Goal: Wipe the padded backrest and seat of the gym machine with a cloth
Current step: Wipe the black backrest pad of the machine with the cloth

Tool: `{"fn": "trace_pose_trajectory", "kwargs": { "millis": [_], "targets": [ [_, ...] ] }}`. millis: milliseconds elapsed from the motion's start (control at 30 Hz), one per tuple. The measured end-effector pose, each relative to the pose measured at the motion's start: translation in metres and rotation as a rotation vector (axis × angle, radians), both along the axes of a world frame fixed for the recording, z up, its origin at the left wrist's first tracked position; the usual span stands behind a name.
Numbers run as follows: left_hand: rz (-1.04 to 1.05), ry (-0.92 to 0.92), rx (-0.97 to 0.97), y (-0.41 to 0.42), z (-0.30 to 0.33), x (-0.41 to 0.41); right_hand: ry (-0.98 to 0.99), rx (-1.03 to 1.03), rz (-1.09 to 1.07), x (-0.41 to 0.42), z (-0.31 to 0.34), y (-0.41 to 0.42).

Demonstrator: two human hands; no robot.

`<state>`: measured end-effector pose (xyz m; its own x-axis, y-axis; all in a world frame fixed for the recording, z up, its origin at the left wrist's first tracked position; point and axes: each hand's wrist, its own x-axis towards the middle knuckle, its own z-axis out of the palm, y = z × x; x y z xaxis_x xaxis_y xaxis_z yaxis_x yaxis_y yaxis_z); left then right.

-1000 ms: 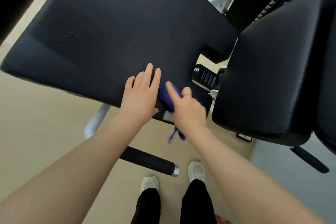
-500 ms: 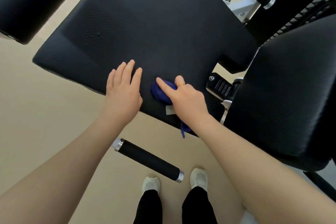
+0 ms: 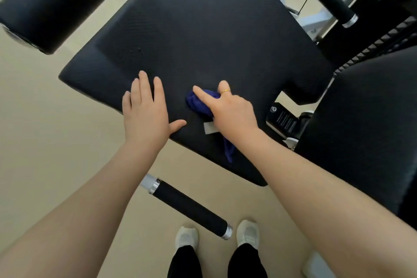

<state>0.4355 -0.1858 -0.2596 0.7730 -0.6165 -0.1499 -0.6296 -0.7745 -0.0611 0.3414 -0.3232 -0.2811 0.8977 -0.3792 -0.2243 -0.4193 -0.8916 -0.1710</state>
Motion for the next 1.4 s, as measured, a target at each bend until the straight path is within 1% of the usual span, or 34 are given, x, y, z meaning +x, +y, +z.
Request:
{"fn": "trace_pose_trajectory", "kwargs": {
  "millis": [100,133,167,200,333,367,400,467,533,567,600,633,700,767,800,867,900,967,1033,1067,1133,1200,1300,1367,1400],
  "targets": [
    [-0.005,-0.013,0.01,0.0,0.0,0.002,-0.056,0.047,-0.295,0.02,-0.002,-0.018],
    [-0.005,-0.019,0.007,0.0,-0.001,0.002,-0.065,0.064,-0.343,0.024,-0.001,-0.017],
    [-0.004,-0.021,0.002,0.0,-0.001,0.002,-0.065,0.072,-0.335,0.027,0.0,-0.013],
    [-0.001,-0.018,-0.007,0.0,-0.001,0.002,-0.064,0.064,-0.269,0.028,0.002,-0.005],
    [0.021,0.012,-0.049,0.002,-0.001,0.003,-0.008,-0.045,0.21,0.023,0.008,0.011],
    [0.023,0.016,-0.053,0.002,-0.001,0.002,-0.007,-0.076,0.263,0.025,0.011,0.001],
    [0.026,0.022,-0.054,0.003,-0.002,0.003,-0.017,-0.101,0.245,0.03,0.013,-0.011],
    [0.029,0.028,-0.075,0.005,-0.001,0.005,-0.053,-0.105,0.045,0.044,0.015,-0.033],
    [0.027,0.016,-0.182,0.008,0.001,0.01,-0.081,-0.031,-0.191,0.058,0.014,-0.041],
    [0.034,-0.003,-0.254,0.009,0.002,0.014,-0.087,0.004,-0.243,0.064,0.014,-0.039],
    [0.056,-0.035,-0.305,0.01,0.004,0.019,-0.087,0.028,-0.25,0.067,0.014,-0.032],
    [0.102,-0.074,-0.325,0.01,0.005,0.022,-0.092,0.048,-0.22,0.069,0.015,-0.024],
    [0.283,-0.109,-0.32,0.009,0.006,0.025,-0.107,0.064,-0.078,0.068,0.018,-0.002],
    [0.487,-0.047,-0.336,0.006,0.01,0.024,-0.096,0.043,0.121,0.066,0.021,0.012],
    [0.543,-0.008,-0.358,0.004,0.011,0.024,-0.089,0.025,0.21,0.066,0.021,0.012],
    [0.559,0.026,-0.358,0.003,0.012,0.025,-0.073,-0.033,0.331,0.07,0.023,-0.002],
    [0.549,0.031,-0.344,0.004,0.013,0.027,-0.076,-0.06,0.322,0.073,0.023,-0.012],
    [0.547,0.04,-0.325,0.006,0.014,0.028,-0.112,-0.069,0.144,0.083,0.024,-0.025],
    [0.533,0.049,-0.339,0.01,0.015,0.026,-0.142,-0.024,-0.051,0.093,0.025,-0.02],
    [0.528,0.052,-0.369,0.012,0.014,0.026,-0.143,0.008,-0.078,0.095,0.026,-0.01],
    [0.511,0.041,-0.459,0.017,0.013,0.028,-0.152,0.054,0.011,0.095,0.028,0.018],
    [0.502,0.038,-0.568,0.024,0.014,0.03,-0.153,0.086,0.192,0.091,0.032,0.045],
    [0.537,0.086,-0.742,0.032,0.018,0.031,-0.128,0.035,0.424,0.092,0.039,0.057],
    [0.554,0.099,-0.832,0.035,0.02,0.033,-0.127,-0.04,0.485,0.101,0.041,0.043],
    [0.563,0.103,-0.879,0.036,0.019,0.035,-0.137,-0.067,0.435,0.108,0.042,0.034]
  ]
}}
